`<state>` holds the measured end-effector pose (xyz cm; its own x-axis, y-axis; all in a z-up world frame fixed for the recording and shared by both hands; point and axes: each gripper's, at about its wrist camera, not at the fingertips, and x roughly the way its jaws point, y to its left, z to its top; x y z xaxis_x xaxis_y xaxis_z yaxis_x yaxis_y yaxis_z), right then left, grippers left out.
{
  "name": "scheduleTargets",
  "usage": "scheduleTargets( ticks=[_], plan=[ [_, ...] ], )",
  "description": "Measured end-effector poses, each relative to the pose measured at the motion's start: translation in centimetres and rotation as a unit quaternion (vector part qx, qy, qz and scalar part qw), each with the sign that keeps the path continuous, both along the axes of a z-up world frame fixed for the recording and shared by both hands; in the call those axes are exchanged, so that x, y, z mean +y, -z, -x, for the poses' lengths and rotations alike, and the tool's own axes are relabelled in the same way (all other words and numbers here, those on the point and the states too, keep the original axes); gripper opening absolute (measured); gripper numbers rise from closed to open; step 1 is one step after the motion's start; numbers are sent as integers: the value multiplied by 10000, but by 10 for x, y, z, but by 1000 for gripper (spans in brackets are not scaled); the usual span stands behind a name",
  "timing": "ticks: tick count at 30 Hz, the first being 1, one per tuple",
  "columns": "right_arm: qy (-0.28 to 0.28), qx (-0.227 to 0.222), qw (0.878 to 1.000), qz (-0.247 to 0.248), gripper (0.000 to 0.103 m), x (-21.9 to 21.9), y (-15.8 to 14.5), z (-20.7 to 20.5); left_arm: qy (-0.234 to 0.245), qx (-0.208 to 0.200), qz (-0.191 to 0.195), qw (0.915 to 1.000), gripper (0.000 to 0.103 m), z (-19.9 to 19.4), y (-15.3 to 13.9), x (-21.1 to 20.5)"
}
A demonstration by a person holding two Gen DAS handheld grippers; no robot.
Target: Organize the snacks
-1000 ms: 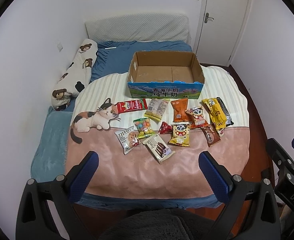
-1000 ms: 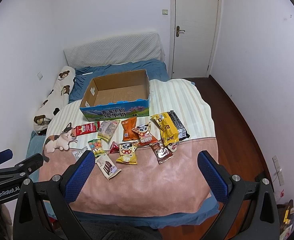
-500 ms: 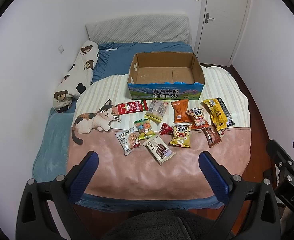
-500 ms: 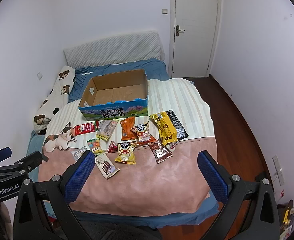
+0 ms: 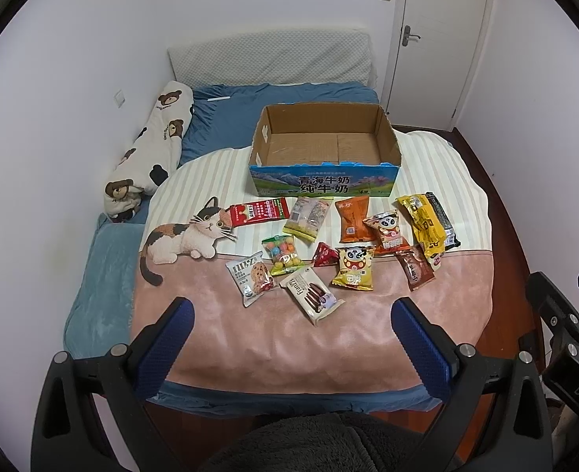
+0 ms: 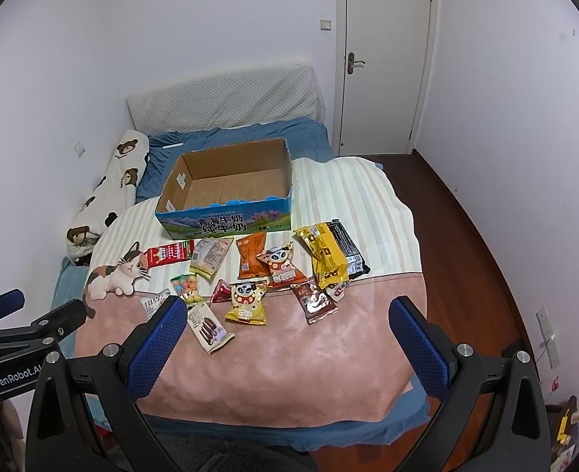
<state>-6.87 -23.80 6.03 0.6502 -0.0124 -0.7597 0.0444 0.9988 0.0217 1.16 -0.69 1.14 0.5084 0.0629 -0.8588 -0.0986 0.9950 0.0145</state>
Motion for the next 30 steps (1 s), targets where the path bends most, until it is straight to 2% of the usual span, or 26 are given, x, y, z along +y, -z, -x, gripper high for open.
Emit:
scheduleTargets(
  ticks=[23,30],
  plan=[
    [-43,-32,10000,-22,103,0,-8,1,0,-22,-38,10000,103,0,-2,-4],
    [12,116,9997,-229,103,-6,0,-8,-161,-84,-57,9998,103,-10,2,-3]
  ],
)
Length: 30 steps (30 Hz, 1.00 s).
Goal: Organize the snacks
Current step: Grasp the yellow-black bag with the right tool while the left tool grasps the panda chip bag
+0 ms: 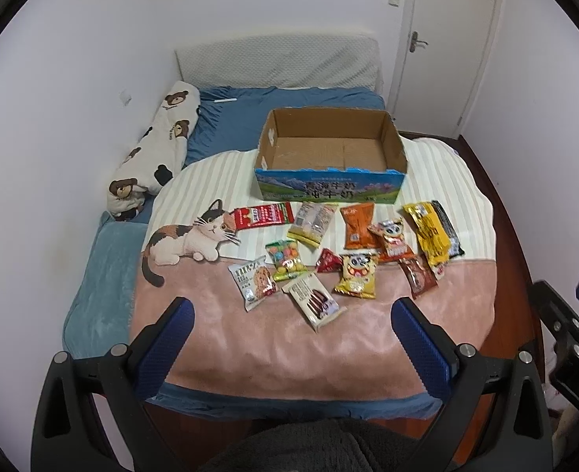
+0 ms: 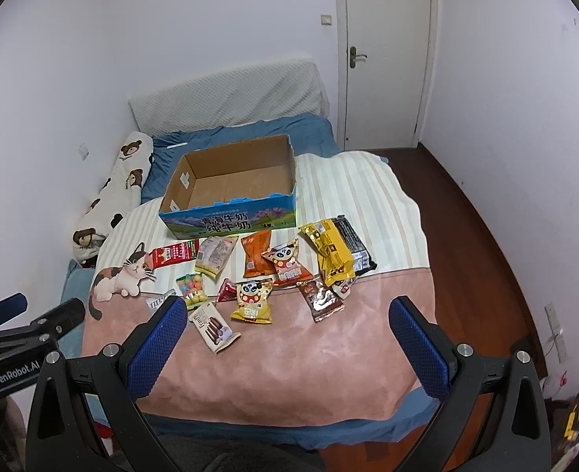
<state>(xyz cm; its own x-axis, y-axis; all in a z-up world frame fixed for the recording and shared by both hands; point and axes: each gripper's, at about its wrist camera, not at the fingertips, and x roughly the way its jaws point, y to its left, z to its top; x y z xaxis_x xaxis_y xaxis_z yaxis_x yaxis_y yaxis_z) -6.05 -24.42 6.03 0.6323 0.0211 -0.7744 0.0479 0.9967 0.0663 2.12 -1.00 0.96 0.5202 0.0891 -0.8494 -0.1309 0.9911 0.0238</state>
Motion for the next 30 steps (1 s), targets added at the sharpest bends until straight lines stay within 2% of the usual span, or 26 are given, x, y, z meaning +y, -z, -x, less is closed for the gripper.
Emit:
scheduleTargets(
  ticks=[4,8,16,23,27,30],
  plan=[
    [85,61,9999,-13,103,-10,13,-15,-169,-6,69,9998,103,-20,13,4],
    [243,303,9992,-134,103,-30,36,-46,-257,116,89,9996,103,-42,35,2],
    [412,920,9949,-71,103,-66,107,-133,-427,760,376,9955,103,-112,103,-6],
    [382,1644,9856,-129,103,-94,195,-223,-319,1592,960,9821,103,-172,170,-28],
    [246,1981,9795,-261,103,-105,239,-265,-322,2067,1342,9686,102,-204,210,-42],
    [236,2122,9761,-410,103,-114,260,-287,-287,2404,1713,9550,102,-225,238,-54]
  ],
)
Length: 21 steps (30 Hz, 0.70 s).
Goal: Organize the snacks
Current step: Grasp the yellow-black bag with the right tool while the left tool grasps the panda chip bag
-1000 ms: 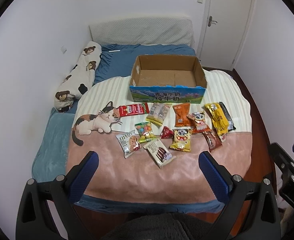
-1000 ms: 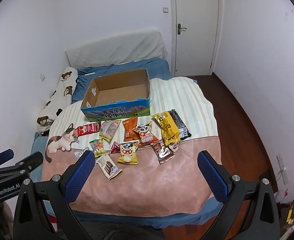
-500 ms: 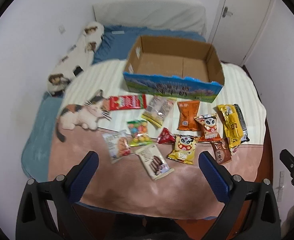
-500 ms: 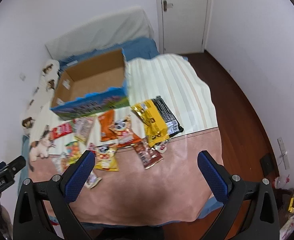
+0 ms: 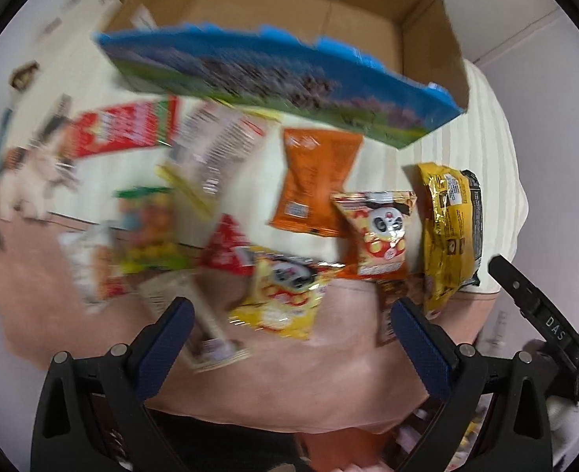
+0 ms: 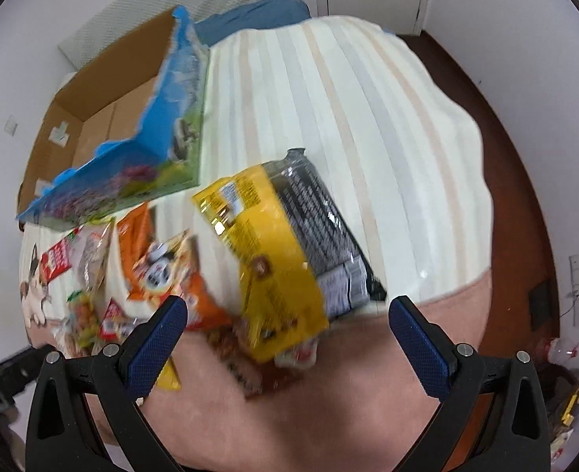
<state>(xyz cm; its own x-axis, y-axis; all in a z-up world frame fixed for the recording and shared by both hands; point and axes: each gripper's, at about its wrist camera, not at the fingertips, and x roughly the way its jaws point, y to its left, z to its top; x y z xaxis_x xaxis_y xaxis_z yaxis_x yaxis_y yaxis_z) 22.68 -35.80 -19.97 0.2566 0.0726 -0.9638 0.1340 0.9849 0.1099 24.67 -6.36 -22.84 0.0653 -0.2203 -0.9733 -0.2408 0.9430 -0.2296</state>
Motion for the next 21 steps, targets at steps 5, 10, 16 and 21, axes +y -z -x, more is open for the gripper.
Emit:
scheduleTargets(
  ticks=[5,10,16,21],
  plan=[
    [-248,405,9988,-154,103,-5,37,-40,36,311,442,9985,102,-28,33,-21],
    [-601,873,9944,-46,103,0,78,-68,59,428,532,9977,99,-46,53,-38],
    [-751,1113,9909,-124,94,0,104,-78,214,505,552,9970,78,-55,66,-64],
    [-17,1203,9927,-42,94,-29,107,-67,395,569,438,9966,71,-60,76,-91]
  ],
)
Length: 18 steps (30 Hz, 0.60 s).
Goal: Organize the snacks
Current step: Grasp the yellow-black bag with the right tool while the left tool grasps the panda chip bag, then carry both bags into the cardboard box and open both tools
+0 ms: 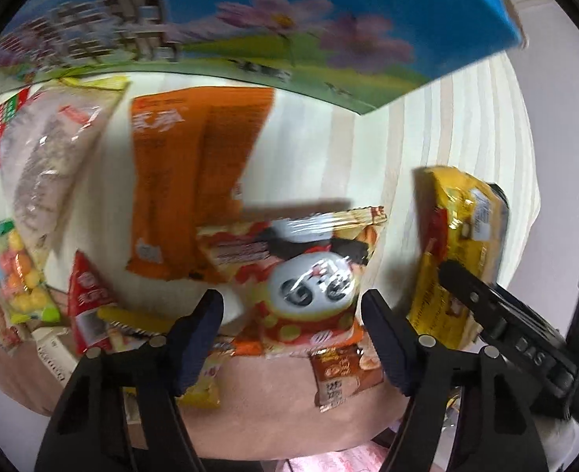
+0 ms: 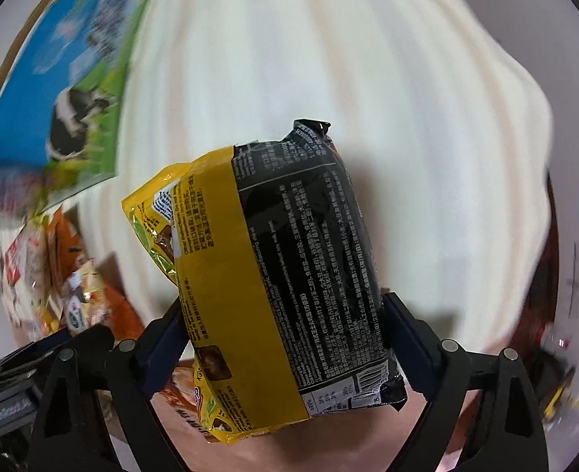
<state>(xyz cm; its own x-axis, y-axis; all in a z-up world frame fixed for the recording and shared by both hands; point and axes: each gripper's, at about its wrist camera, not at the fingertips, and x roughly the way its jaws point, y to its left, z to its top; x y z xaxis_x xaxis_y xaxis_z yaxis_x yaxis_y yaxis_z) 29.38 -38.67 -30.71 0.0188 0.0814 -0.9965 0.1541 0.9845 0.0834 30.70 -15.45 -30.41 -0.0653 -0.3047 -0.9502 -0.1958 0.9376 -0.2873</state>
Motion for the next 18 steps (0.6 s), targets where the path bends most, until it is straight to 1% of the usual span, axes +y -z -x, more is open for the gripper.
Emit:
scheduleTargets(
  ticks=[1,2,3,4,5,8,9,11,12,13,14,16,18],
  plan=[
    [55,-1,10000,10,95,-3,1,1,34,-5,-36,10000,71,0,1,-4],
    [100,16,9999,-55,95,-5,4,3,86,-20,-105,9999,68,-1,3,-9],
    [112,49,9998,-123,96,-6,7,3,138,-33,-168,9998,56,-2,4,-13],
    [135,90,9997,-171,97,-6,10,3,197,-25,-240,9995,50,-5,7,-19],
    [130,108,9997,-173,97,-5,13,2,241,-36,-291,9993,46,-7,10,-22],
    [-9,164,9999,-35,98,1,24,1,331,-205,-419,9984,44,-3,10,-33],
    [-47,163,9999,19,98,5,27,0,394,-289,-480,9977,44,0,3,-37],
    [-34,84,9998,179,93,11,29,1,522,-453,-625,9957,43,5,-14,-41],
    [-11,60,9998,202,93,16,30,2,567,-536,-697,9945,42,7,-20,-43],
    [33,57,9998,191,93,17,26,3,596,-606,-750,9936,42,13,-27,-44],
    [131,52,9998,157,92,17,26,6,620,-687,-798,9925,42,16,-29,-55],
    [196,8,9997,111,92,18,24,11,649,-838,-857,9907,42,21,-42,-57],
    [271,-54,9996,81,92,22,20,19,676,-1045,-912,9880,42,32,-65,-59]
  ],
)
